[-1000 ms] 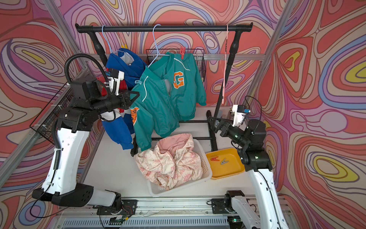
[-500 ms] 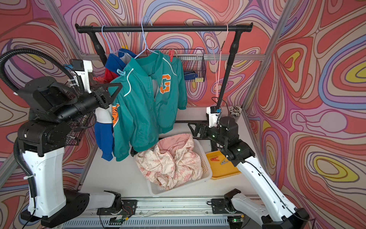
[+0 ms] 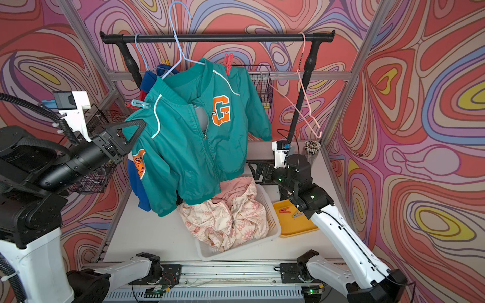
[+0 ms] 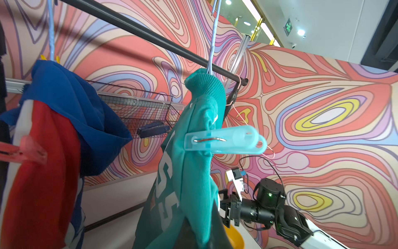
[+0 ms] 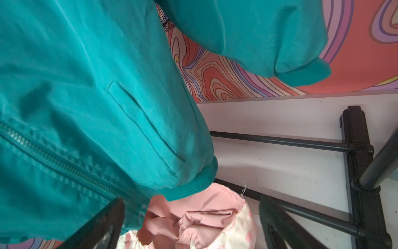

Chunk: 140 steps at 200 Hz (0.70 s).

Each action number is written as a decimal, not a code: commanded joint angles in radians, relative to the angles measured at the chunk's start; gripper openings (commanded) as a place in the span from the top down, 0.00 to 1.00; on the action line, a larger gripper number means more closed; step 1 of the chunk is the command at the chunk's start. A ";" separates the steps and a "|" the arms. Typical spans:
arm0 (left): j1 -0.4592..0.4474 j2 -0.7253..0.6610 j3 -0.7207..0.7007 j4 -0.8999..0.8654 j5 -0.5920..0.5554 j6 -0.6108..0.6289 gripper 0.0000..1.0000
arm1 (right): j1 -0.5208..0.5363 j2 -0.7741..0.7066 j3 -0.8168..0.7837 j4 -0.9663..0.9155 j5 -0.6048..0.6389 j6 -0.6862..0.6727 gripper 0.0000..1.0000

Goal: Remove the clothespins securing jackets to the hanger
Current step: Pick up the hanger from the clothesline, then adjust the jacket in the basket.

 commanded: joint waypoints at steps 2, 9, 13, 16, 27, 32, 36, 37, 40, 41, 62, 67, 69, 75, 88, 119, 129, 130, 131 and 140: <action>0.004 -0.024 -0.036 0.195 0.082 -0.078 1.00 | 0.003 -0.065 -0.025 -0.025 0.054 -0.015 0.02; 0.004 -0.029 -0.048 0.203 0.091 -0.088 1.00 | 0.004 -0.077 -0.025 -0.043 0.072 -0.016 0.02; 0.004 -0.033 -0.053 0.208 0.091 -0.093 1.00 | 0.003 -0.085 -0.024 -0.054 0.087 -0.013 0.02; 0.004 -0.035 -0.055 0.210 0.094 -0.096 1.00 | 0.002 -0.091 -0.023 -0.062 0.100 -0.012 0.02; 0.004 -0.042 -0.057 0.213 0.102 -0.102 1.00 | -0.003 -0.117 -0.022 -0.091 0.155 -0.008 0.02; 0.004 -0.045 -0.057 0.215 0.107 -0.106 1.00 | -0.008 -0.126 -0.018 -0.102 0.174 -0.008 0.02; 0.004 -0.049 -0.058 0.218 0.112 -0.110 1.00 | -0.016 -0.129 -0.015 -0.113 0.185 -0.008 0.02; 0.004 -0.049 -0.059 0.220 0.113 -0.111 1.00 | -0.018 -0.130 -0.014 -0.115 0.188 -0.007 0.02; 0.005 -0.053 -0.062 0.222 0.116 -0.114 1.00 | -0.024 -0.131 -0.008 -0.125 0.195 -0.006 0.02; 0.004 -0.054 -0.062 0.224 0.117 -0.116 1.00 | -0.026 -0.132 -0.006 -0.127 0.197 -0.006 0.02; 0.004 -0.077 -0.082 0.239 0.137 -0.138 1.00 | -0.120 -0.122 0.024 -0.163 0.192 0.018 0.02; 0.004 -0.084 -0.090 0.241 0.136 -0.138 1.00 | -0.153 -0.118 0.029 -0.167 0.177 0.028 0.02; 0.004 -0.086 -0.093 0.241 0.135 -0.137 1.00 | -0.171 -0.115 0.031 -0.168 0.168 0.034 0.02; 0.004 -0.095 -0.099 0.237 0.133 -0.134 1.00 | -0.217 -0.110 0.035 -0.167 0.138 0.049 0.02; 0.003 -0.111 -0.113 0.234 0.135 -0.131 1.00 | -0.321 -0.093 0.035 -0.152 0.064 0.084 0.02; 0.003 -0.144 -0.145 0.258 0.166 -0.158 1.00 | -0.406 0.003 0.074 -0.109 0.031 0.099 0.02; 0.003 -0.152 -0.156 0.266 0.177 -0.165 1.00 | -0.406 0.042 0.092 -0.083 0.023 0.095 0.02; 0.003 -0.154 -0.158 0.267 0.178 -0.165 1.00 | -0.406 0.045 0.094 -0.081 0.021 0.095 0.02; 0.003 -0.155 -0.159 0.268 0.179 -0.167 1.00 | -0.406 0.048 0.095 -0.078 0.020 0.095 0.02; 0.003 -0.162 -0.171 0.275 0.186 -0.175 1.00 | -0.406 0.077 0.108 -0.052 0.012 0.095 0.02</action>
